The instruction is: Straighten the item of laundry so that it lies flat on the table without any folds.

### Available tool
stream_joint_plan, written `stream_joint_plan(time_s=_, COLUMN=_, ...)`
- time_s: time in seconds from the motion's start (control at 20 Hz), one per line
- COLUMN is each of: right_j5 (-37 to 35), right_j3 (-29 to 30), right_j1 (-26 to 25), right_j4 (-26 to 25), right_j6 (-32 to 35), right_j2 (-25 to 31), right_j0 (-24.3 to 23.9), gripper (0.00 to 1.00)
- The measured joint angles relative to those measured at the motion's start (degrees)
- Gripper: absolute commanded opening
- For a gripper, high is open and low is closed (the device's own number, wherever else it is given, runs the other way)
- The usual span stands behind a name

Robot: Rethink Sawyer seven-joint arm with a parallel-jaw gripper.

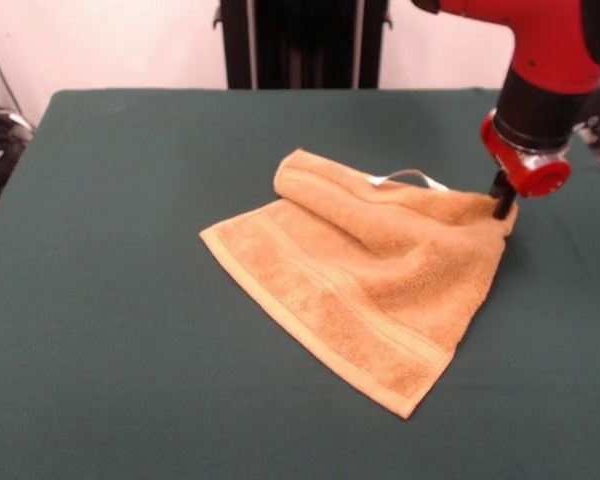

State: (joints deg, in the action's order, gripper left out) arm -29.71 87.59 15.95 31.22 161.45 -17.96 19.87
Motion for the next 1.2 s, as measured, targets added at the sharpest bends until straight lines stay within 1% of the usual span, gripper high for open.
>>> stream_joint_plan(time_s=0.3, right_j5=0.0, right_j3=0.0, right_j1=-0.1, right_j4=0.5, right_j6=0.0, right_j2=0.0, right_j0=-0.7, gripper=0.0)
stream_joint_plan(time_s=0.6, right_j5=-0.2, right_j3=0.0, right_j1=-0.1, right_j4=2.3, right_j6=0.0, right_j2=0.0, right_j0=-0.4, gripper=0.0)
stream_joint_plan(time_s=0.8, right_j5=-0.4, right_j3=0.0, right_j1=-0.1, right_j4=3.4, right_j6=0.1, right_j2=0.0, right_j0=0.3, gripper=0.0)
stream_joint_plan(time_s=1.2, right_j5=-1.2, right_j3=-0.2, right_j1=-0.1, right_j4=4.7, right_j6=3.0, right_j2=0.0, right_j0=2.3, gripper=0.0)
